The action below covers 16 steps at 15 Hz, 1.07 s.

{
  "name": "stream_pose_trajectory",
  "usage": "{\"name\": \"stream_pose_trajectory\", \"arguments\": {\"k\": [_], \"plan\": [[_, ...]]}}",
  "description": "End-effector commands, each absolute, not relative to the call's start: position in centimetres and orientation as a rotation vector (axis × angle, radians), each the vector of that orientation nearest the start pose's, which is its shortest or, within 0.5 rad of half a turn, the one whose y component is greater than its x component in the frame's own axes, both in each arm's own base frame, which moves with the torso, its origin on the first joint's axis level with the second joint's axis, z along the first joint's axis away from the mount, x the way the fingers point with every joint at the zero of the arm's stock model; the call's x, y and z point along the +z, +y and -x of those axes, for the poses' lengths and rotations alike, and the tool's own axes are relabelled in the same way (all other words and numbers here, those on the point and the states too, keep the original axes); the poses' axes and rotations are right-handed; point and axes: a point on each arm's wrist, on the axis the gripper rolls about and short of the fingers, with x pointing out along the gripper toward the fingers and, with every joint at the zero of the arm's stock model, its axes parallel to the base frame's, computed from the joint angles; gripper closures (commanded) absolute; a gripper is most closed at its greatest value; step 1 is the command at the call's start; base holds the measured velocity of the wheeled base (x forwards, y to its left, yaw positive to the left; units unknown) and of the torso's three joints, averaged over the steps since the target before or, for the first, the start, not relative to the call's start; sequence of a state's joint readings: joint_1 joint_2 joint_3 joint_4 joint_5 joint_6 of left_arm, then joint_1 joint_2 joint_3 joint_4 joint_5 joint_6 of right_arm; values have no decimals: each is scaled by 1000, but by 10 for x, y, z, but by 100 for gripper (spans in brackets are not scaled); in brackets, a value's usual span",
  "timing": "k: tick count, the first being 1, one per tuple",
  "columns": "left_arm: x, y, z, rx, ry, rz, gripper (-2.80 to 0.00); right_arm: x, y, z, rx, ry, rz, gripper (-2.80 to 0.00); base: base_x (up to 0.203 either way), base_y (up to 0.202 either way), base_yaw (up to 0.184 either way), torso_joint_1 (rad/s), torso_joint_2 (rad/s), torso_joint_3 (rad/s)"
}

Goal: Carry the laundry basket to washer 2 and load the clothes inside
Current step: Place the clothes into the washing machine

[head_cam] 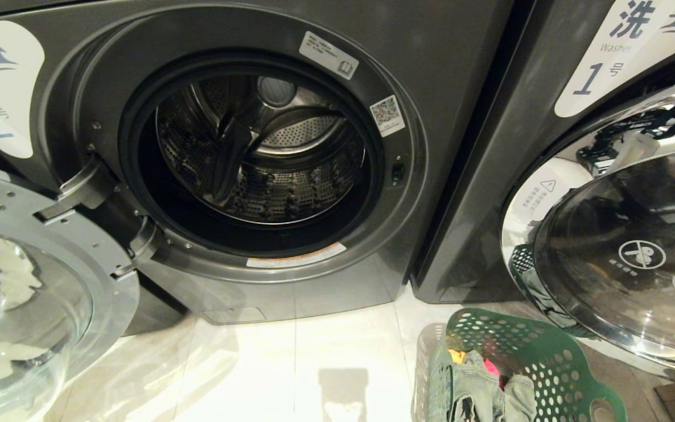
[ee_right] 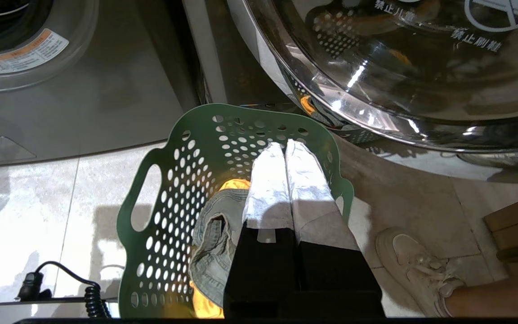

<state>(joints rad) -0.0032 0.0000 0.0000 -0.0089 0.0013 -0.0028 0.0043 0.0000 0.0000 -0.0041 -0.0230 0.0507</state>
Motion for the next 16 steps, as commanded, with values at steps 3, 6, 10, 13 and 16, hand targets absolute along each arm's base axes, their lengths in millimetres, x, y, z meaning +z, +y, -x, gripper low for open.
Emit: {"name": "stream_pose_trajectory", "arguments": {"k": [3,6,10,13,16], "plan": [[76,0,23,-2,-8,3,0,76,-1,23,-18,-4,-51,0,0,0,0,0,0,0],[76,0,23,-2,-8,4,0,76,-1,23,-18,-4,-51,0,0,0,0,0,0,0],[76,0,23,-2,-8,4,0,76,-1,23,-18,-4,-52,0,0,0,0,0,0,0],[76,0,23,-2,-8,3,0,76,-1,23,-18,-4,-51,0,0,0,0,0,0,0],[76,0,23,-2,-8,3,0,76,-1,23,-18,-4,-51,0,0,0,0,0,0,0]]}}
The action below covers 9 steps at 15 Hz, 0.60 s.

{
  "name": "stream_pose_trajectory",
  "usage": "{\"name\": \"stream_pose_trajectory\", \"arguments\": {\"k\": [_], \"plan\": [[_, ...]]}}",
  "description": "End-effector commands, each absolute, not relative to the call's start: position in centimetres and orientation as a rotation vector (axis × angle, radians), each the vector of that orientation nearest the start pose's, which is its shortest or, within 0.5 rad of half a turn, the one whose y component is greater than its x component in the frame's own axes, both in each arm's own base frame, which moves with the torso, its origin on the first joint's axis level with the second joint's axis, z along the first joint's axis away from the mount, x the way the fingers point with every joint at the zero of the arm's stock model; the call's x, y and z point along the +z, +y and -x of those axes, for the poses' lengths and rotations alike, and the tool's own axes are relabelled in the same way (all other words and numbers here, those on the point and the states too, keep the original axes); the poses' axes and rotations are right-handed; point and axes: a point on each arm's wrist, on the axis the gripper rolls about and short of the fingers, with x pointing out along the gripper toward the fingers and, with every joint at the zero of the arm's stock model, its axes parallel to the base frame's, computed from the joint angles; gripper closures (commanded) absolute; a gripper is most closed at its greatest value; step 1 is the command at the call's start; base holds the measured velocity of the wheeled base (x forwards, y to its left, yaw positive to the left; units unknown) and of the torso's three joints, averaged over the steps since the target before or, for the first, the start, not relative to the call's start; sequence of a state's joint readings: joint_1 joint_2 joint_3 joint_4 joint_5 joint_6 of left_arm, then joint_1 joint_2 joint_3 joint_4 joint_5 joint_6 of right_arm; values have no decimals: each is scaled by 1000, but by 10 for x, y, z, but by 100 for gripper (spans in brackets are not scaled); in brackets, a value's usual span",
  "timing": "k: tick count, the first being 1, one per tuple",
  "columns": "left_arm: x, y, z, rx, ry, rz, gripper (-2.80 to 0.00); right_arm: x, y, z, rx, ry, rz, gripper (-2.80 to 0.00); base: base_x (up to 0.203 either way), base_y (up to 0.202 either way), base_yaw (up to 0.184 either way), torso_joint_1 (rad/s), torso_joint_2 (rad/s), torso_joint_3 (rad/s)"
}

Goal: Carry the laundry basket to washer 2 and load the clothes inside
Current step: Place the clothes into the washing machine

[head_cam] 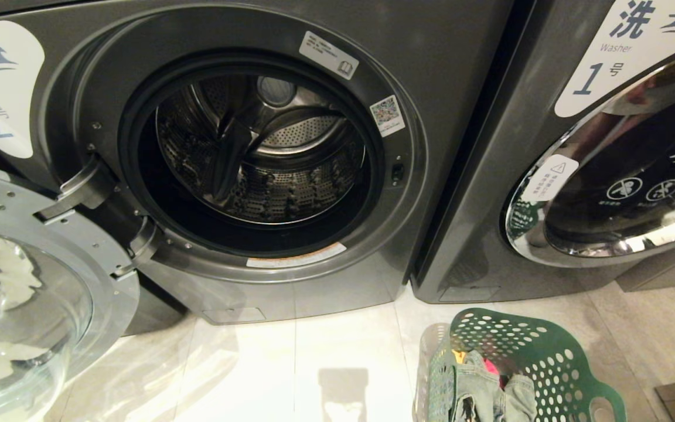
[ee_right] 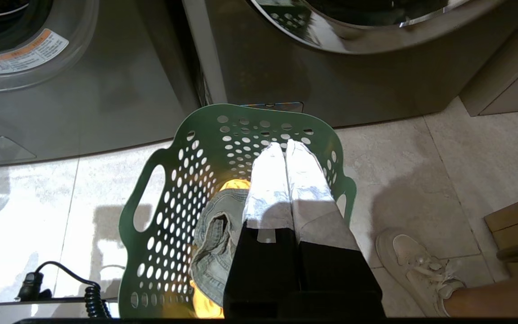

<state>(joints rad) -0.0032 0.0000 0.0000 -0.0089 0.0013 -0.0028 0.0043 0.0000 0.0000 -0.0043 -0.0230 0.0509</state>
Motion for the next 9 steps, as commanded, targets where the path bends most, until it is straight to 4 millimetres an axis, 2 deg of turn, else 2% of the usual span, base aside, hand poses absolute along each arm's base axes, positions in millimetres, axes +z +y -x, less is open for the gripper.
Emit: {"name": "stream_pose_trajectory", "arguments": {"k": [1,9], "plan": [[76,0,23,-2,-8,4,0,76,-1,23,-18,-4,-51,0,0,0,0,0,0,0],[76,0,23,-2,-8,3,0,76,-1,23,-18,-4,-52,0,0,0,0,0,0,0]]}}
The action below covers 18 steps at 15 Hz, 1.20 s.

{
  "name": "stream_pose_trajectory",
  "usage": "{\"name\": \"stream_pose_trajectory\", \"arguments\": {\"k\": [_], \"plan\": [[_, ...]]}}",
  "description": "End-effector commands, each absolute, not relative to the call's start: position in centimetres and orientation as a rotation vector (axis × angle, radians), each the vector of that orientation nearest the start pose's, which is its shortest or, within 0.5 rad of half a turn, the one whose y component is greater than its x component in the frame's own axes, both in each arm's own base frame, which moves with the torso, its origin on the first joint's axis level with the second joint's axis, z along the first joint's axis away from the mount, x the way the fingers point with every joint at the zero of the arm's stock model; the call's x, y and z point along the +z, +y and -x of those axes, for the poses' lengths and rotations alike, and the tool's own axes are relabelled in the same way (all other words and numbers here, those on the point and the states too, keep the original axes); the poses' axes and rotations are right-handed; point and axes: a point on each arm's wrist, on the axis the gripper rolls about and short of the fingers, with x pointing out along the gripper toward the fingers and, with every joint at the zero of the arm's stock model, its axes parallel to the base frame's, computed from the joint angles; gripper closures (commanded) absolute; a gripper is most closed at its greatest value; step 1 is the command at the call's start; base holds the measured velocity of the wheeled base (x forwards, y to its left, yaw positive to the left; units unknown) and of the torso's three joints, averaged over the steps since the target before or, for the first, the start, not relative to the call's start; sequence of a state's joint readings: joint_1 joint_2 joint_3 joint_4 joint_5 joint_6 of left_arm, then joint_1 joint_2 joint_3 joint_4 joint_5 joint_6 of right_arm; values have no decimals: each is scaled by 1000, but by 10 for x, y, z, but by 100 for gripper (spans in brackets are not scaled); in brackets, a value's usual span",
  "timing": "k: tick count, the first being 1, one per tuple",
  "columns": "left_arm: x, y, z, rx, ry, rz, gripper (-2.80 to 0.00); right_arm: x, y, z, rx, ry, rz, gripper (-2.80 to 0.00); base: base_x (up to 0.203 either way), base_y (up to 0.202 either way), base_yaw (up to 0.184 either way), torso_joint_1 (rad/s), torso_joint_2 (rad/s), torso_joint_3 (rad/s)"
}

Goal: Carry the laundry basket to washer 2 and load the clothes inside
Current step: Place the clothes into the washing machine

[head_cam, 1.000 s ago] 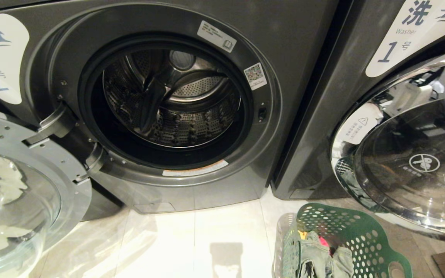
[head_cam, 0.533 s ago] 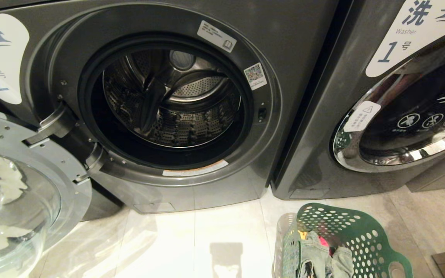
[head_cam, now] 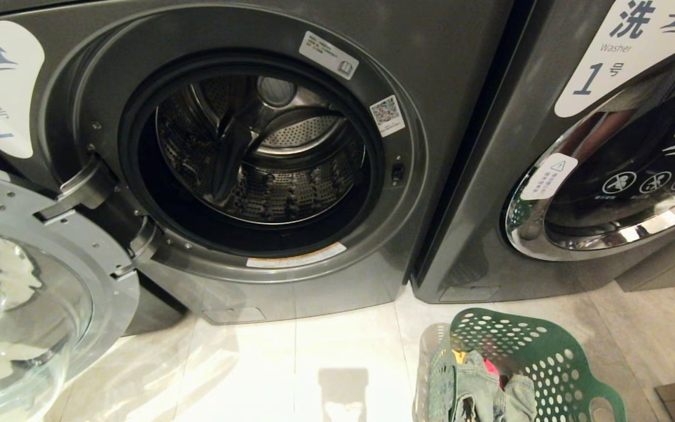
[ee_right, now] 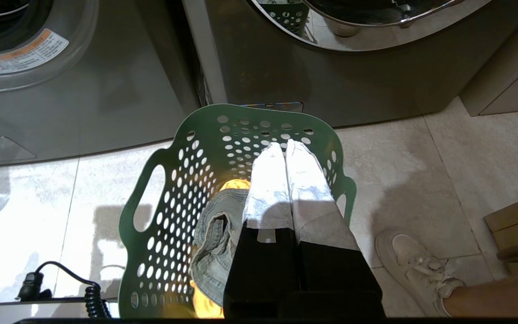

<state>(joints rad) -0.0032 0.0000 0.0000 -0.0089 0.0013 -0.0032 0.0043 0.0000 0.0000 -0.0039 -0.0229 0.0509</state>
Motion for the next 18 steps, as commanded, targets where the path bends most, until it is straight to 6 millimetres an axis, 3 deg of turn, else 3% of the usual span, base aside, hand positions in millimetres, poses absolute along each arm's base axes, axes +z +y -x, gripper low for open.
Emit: {"name": "stream_pose_trajectory", "arguments": {"k": [1,18], "plan": [[76,0,23,-2,-8,3,0,76,-1,23,-18,-4,-52,0,0,0,0,0,0,0],[76,0,23,-2,-8,3,0,76,-1,23,-18,-4,-51,0,0,0,0,0,0,0]]}}
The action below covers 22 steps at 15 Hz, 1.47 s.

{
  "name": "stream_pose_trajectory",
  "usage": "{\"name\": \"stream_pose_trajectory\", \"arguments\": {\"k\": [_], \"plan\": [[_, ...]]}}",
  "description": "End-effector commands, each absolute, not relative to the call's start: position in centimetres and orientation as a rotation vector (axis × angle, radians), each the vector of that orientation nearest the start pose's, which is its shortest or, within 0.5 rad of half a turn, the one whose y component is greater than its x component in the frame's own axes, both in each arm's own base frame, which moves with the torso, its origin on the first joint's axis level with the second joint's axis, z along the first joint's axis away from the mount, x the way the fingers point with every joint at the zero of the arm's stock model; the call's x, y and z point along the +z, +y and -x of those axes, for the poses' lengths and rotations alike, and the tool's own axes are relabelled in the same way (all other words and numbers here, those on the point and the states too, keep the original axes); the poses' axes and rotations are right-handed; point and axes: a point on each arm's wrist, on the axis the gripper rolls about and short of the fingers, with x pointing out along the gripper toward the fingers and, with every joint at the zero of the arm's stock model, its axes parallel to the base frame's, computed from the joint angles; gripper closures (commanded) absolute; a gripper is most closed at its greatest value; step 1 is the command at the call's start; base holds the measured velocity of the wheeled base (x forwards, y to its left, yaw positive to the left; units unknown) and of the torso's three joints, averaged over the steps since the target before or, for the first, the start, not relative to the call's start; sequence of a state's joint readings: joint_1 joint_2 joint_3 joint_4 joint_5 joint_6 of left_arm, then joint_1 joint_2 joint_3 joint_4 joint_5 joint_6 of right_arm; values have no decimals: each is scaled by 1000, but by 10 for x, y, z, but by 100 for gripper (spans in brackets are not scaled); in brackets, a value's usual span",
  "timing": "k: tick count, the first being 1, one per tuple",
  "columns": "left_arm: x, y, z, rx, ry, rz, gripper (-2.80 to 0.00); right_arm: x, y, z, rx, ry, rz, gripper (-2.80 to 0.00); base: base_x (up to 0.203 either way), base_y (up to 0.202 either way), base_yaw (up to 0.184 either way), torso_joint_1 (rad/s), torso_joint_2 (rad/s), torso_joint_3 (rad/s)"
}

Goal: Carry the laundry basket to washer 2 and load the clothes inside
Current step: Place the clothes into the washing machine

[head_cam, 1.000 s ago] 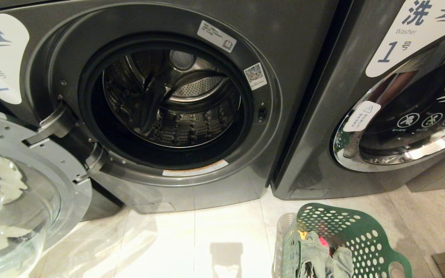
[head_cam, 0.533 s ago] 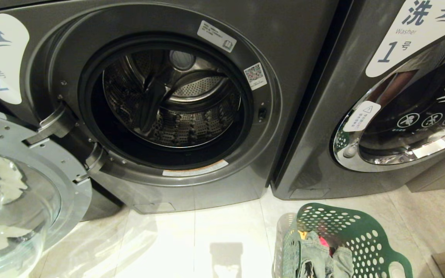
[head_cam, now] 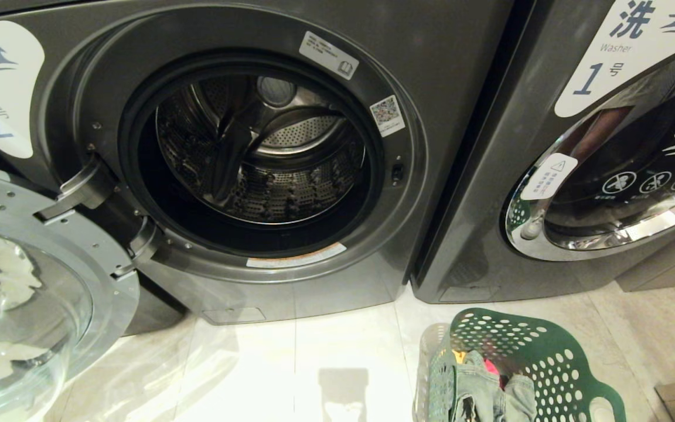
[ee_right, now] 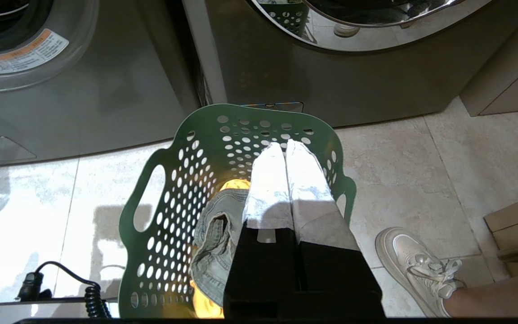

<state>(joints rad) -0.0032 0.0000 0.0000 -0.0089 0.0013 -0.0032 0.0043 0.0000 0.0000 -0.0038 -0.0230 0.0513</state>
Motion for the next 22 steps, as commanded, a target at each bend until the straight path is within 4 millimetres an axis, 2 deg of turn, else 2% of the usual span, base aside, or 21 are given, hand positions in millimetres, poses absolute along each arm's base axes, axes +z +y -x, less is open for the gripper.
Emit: {"name": "stream_pose_trajectory", "arguments": {"k": [1,22], "plan": [[76,0,23,-2,-8,5,0,76,-1,23,-18,-4,-51,0,0,0,0,0,0,0],[76,0,23,-2,-8,3,0,76,-1,23,-18,-4,-52,0,0,0,0,0,0,0]]}}
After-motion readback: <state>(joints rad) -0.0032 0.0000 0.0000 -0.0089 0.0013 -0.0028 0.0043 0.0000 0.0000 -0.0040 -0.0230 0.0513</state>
